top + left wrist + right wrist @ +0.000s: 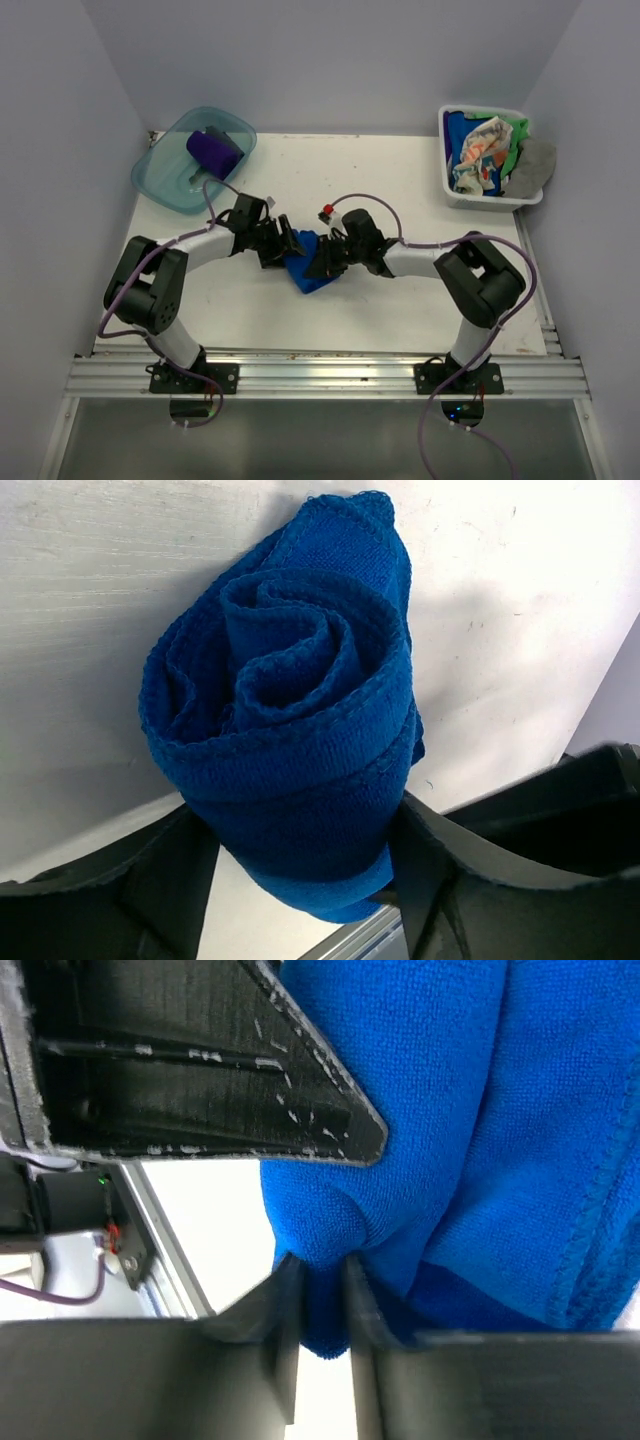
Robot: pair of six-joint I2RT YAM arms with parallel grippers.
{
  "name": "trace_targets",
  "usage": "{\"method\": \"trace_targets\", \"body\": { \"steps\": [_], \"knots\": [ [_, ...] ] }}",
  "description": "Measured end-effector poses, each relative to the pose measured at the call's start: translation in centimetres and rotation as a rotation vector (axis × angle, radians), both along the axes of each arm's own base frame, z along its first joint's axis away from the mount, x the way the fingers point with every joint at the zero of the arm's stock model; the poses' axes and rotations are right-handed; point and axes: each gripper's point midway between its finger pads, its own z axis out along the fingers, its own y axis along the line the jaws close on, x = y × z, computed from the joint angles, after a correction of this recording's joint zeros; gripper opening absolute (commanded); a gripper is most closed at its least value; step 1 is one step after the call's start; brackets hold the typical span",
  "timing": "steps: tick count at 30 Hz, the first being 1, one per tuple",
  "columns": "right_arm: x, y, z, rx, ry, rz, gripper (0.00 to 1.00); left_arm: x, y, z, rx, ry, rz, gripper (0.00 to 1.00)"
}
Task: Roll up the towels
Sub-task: Roll the towel
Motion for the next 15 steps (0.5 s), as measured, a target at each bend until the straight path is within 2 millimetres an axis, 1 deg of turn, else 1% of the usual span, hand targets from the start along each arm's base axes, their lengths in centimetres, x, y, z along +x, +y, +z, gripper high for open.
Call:
{"method": "trace_targets", "body": {
  "steps": [2, 3, 6, 9, 12, 14, 15],
  "knots": [
    [0.0, -0.1, -0.1, -0.009, 0.003, -0.002, 0.43, 0.1, -0.1, 0.0, -0.002, -0.004, -0.001, 0.63],
    [0.1, -0.2, -0.1, -0.019, 0.001, -0.006, 0.55, 0.1, -0.1, 0.0, -0.002, -0.005, -0.001, 0.61],
    [0.2, -1.0, -0.2, -0.069, -0.016, -0.021, 0.67, 0.1, 0.0, 0.0, -0.002, -0.004, 0.000, 0.59],
    [0.4, -2.3, 0.5, -0.145, -0.069, -0.060, 0.68, 0.1, 0.0, 0.0, 0.000, -0.004, 0.001, 0.59],
    [1.1, -3.2, 2.2, -0.233, -0.178, -0.111, 0.68, 0.1, 0.0, 0.0, 0.002, -0.003, 0.003, 0.57],
    [1.1, -2.9, 3.6, -0.295, -0.276, -0.121, 0.68, 0.1, 0.0, 0.0, 0.002, -0.001, 0.006, 0.57],
    [0.9, -2.1, 4.4, -0.317, -0.329, -0.111, 0.67, 0.1, 0.0, 0.0, 0.003, 0.000, 0.006, 0.57]
  ]
}}
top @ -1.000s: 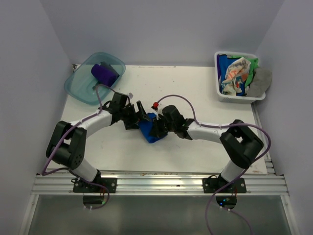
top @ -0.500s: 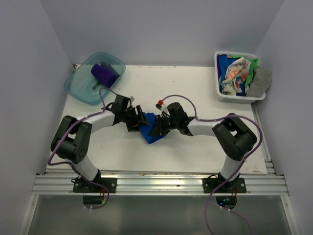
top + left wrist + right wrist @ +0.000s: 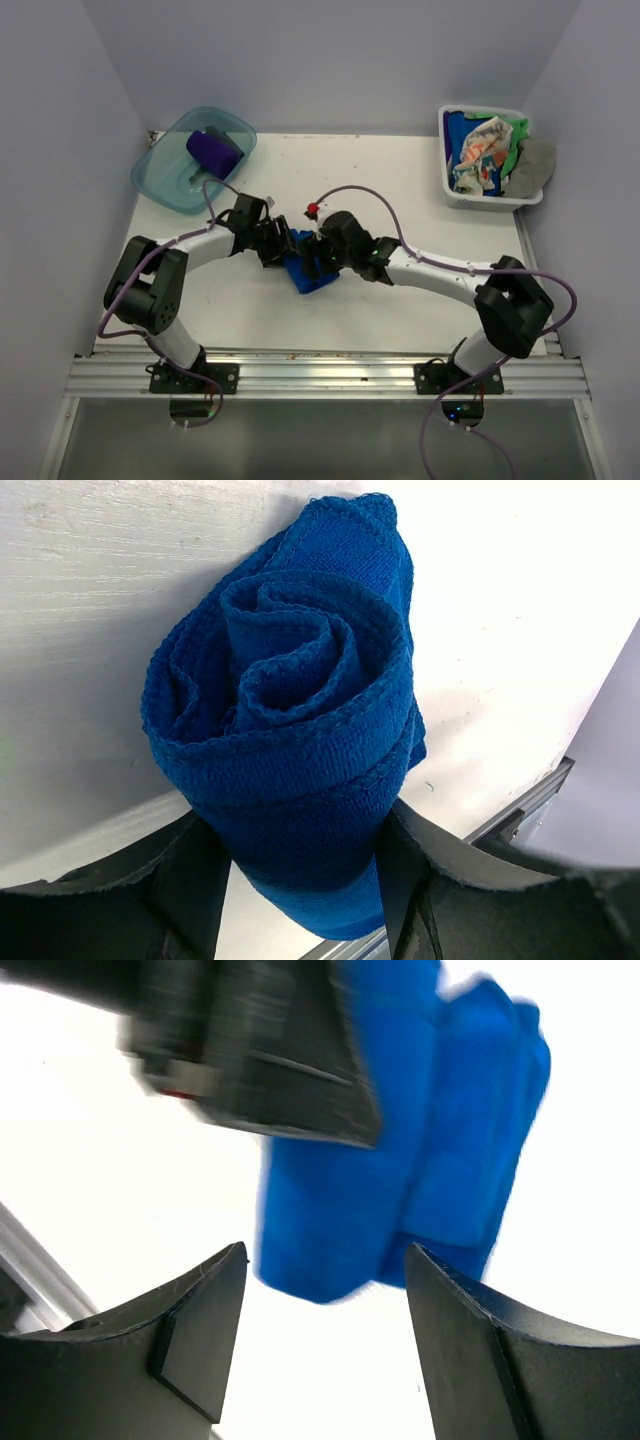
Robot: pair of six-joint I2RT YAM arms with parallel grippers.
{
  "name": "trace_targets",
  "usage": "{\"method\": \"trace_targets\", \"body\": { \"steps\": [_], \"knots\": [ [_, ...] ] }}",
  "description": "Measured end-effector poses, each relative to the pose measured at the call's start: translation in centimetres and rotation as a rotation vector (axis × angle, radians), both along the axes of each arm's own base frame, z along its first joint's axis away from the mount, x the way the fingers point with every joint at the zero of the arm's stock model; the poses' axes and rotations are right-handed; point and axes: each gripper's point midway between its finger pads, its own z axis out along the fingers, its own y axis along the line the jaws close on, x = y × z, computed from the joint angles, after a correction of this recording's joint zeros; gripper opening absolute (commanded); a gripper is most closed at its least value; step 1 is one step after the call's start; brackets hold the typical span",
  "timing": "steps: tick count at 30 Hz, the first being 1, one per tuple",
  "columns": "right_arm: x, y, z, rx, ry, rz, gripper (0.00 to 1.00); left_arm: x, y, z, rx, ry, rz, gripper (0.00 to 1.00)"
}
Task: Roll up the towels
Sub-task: Roll the towel
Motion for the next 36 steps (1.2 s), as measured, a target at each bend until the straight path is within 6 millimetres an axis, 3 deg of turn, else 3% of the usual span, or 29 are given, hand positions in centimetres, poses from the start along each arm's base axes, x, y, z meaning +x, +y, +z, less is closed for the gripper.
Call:
{"method": "trace_targets", "body": {
  "steps": [4, 7, 10, 16, 20, 29, 36],
  "knots": [
    [-1.9, 3.2, 2.4, -0.100, -0.182, 0.070, 0.66, 0.0, 0.0, 0.0, 0.002, 0.005, 0.008, 0.57],
    [-2.8, 4.8, 2.4, -0.180, -0.273, 0.100, 0.67, 0.0, 0.1, -0.1, 0.006, 0.009, 0.014, 0.57],
    [-2.7, 5.1, 0.7, -0.294, -0.334, 0.096, 0.69, 0.0, 0.2, -0.2, 0.010, 0.012, 0.018, 0.58],
    [-1.7, 3.6, -3.8, -0.517, -0.397, 0.071, 0.66, -0.1, 0.2, -0.2, 0.010, 0.018, 0.023, 0.58],
    [-0.9, 3.0, -5.1, -0.593, -0.436, 0.063, 0.55, -0.1, 0.2, -0.2, 0.012, 0.021, 0.022, 0.63],
    [0.3, 3.9, -5.2, -0.493, -0.397, 0.105, 0.24, -0.1, 1.2, -0.5, 0.027, 0.034, 0.035, 0.89],
    [1.5, 3.4, -4.5, -0.247, -0.222, 0.095, 0.23, 0.2, 2.1, 0.4, 0.023, 0.014, 0.042, 0.94]
  ]
}}
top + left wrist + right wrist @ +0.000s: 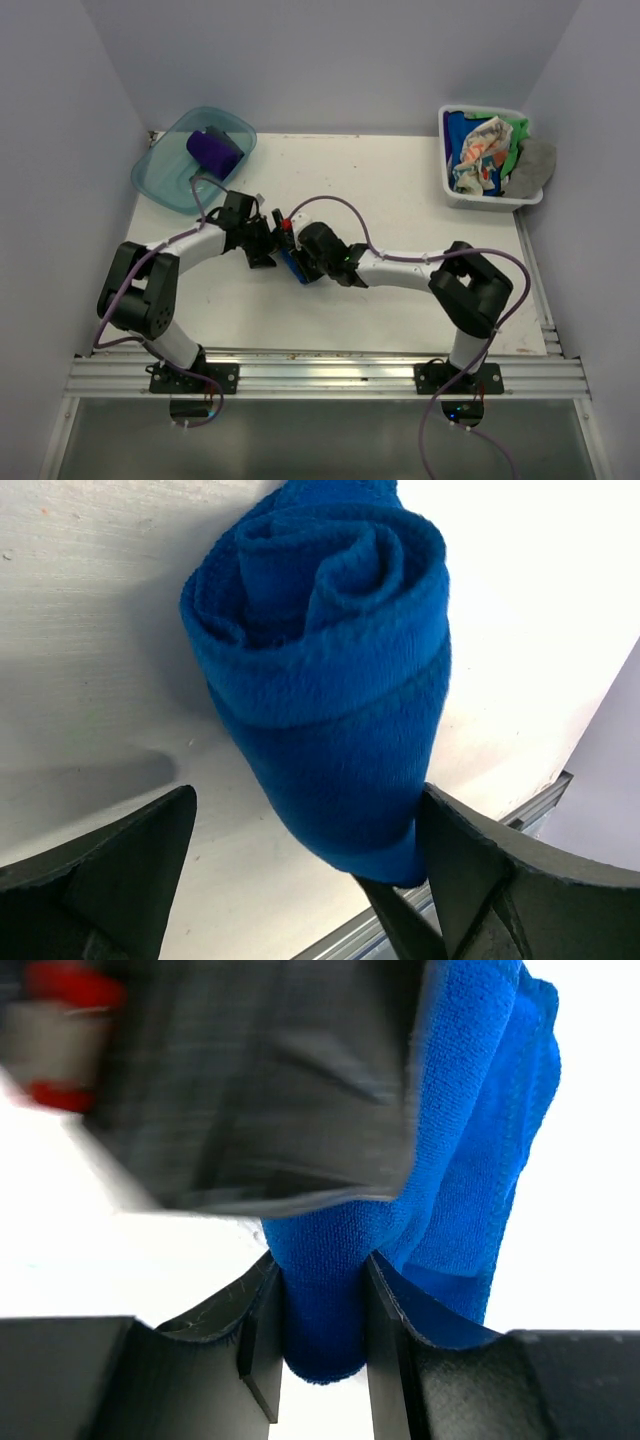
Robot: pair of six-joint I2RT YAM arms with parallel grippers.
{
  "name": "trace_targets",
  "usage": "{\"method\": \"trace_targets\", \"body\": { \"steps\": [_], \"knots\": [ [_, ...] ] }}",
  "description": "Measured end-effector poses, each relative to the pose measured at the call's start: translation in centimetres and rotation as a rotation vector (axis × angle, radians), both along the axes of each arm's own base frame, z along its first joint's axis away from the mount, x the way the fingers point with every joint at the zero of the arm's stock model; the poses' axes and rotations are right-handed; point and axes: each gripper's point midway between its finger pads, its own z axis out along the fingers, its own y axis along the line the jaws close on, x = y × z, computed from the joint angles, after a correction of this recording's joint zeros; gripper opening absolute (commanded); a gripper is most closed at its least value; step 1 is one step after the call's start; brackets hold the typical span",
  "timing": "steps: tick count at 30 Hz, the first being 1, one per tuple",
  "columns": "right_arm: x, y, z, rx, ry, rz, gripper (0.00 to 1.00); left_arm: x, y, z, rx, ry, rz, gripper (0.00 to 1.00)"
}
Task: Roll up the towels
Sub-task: Roll the towel
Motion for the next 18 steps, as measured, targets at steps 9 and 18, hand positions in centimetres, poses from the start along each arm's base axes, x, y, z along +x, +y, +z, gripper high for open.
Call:
{"method": "trace_targets", "body": {
  "steps": [9, 18],
  "knots": [
    [0.9, 0.0, 0.8, 0.300, 0.287, -0.018, 0.23, 0.1, -0.1, 0.9, -0.016, -0.032, -0.024, 0.95],
    [0.6, 0.2, 1.3, 0.518, 0.535, -0.006, 0.25, 0.1, -0.3, 1.1, -0.026, -0.040, -0.034, 0.93]
  ]
}}
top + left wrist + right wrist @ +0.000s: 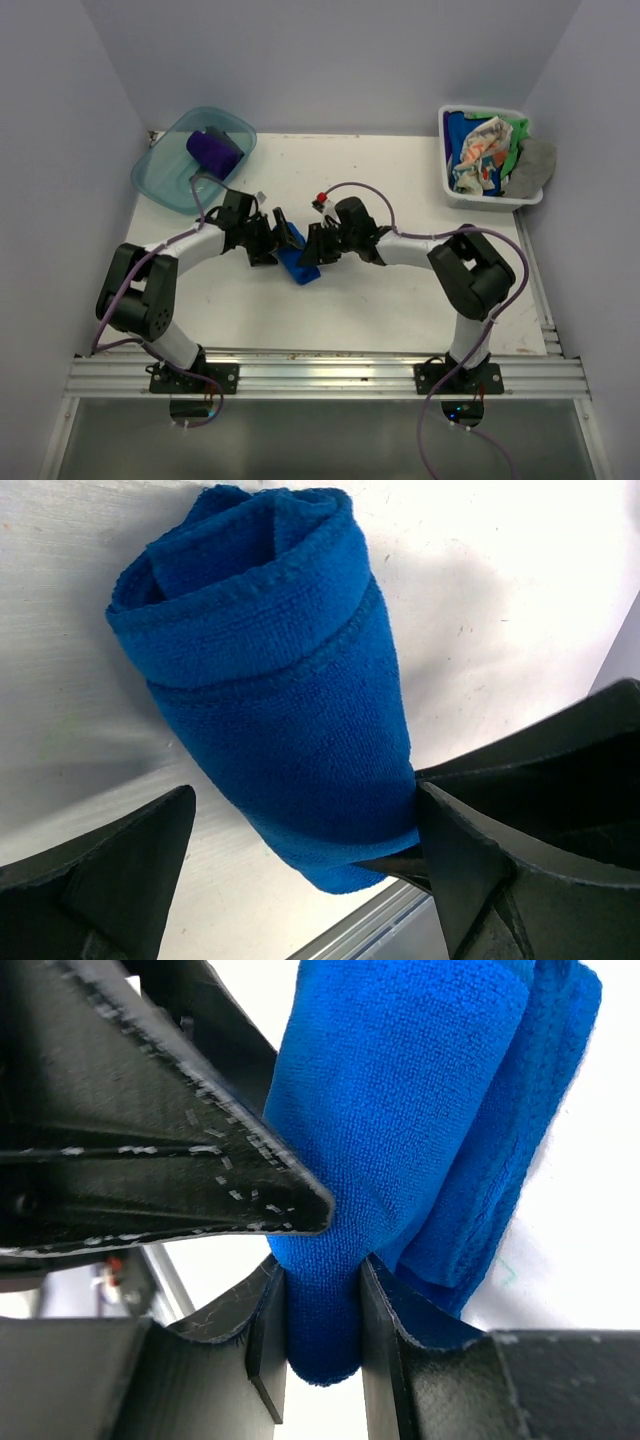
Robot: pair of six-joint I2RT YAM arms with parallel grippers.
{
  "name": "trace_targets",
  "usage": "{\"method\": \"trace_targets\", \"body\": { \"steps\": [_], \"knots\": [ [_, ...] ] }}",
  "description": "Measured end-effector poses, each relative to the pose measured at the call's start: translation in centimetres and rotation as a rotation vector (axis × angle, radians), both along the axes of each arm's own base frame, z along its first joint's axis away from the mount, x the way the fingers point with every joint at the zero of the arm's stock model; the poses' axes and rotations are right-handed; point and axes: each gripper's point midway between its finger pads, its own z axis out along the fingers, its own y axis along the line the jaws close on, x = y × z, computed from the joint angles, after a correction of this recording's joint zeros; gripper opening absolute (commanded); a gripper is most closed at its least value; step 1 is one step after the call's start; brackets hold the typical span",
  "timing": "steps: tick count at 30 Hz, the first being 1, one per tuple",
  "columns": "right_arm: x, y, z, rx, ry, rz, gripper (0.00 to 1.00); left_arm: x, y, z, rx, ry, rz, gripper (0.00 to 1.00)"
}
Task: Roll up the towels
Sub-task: Roll the towel
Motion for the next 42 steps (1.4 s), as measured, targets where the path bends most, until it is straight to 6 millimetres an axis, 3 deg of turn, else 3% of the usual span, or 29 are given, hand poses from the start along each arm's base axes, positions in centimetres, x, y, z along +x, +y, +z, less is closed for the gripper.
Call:
{"method": "trace_targets", "body": {
  "steps": [9, 13, 14, 16, 19, 22, 25, 29, 32, 36, 40, 42],
  "knots": [
    [-0.3, 0.0, -0.5, 0.076, 0.130, 0.019, 0.27, 0.2, -0.5, -0.6, -0.021, 0.008, -0.014, 0.80],
    [-0.5, -0.2, -0.8, 0.079, 0.159, 0.025, 0.42, 0.2, -0.6, -0.9, -0.029, 0.018, -0.015, 0.68],
    [-0.5, -0.2, -0.8, 0.074, 0.164, 0.023, 0.51, 0.2, -0.7, -0.9, -0.031, 0.019, -0.015, 0.66],
    [-0.4, -0.4, -1.0, 0.055, 0.160, 0.019, 0.62, 0.2, -0.7, -0.9, -0.031, 0.019, -0.015, 0.63],
    [-0.3, -1.7, -1.5, -0.034, 0.139, -0.028, 0.72, 0.2, -0.7, -0.9, -0.033, 0.023, -0.011, 0.62],
    [-0.3, -3.0, -0.6, -0.139, 0.047, -0.068, 0.74, 0.2, -0.7, -0.9, -0.035, 0.028, -0.003, 0.61],
    [-0.1, -3.6, 1.7, -0.266, -0.130, -0.102, 0.76, 0.2, -0.7, -0.9, -0.035, 0.032, 0.003, 0.61],
    [-1.2, -0.5, 5.3, -0.383, -0.415, -0.054, 0.77, 0.2, -0.7, -0.9, -0.035, 0.035, 0.006, 0.61],
    [-2.9, 1.5, 6.1, -0.453, -0.564, 0.008, 0.77, 0.2, -0.7, -0.9, -0.035, 0.036, 0.008, 0.61],
    [-3.2, 2.5, 4.0, -0.594, -0.686, 0.059, 0.77, 0.2, -0.7, -0.9, -0.036, 0.039, 0.012, 0.61],
    [-2.3, 1.4, 0.1, -0.752, -0.725, 0.088, 0.70, 0.3, -0.6, -0.9, -0.033, 0.040, 0.015, 0.62],
    [-1.8, 0.9, -0.9, -0.804, -0.743, 0.088, 0.64, 0.2, -0.6, -1.0, -0.029, 0.043, 0.018, 0.63]
  ]
}}
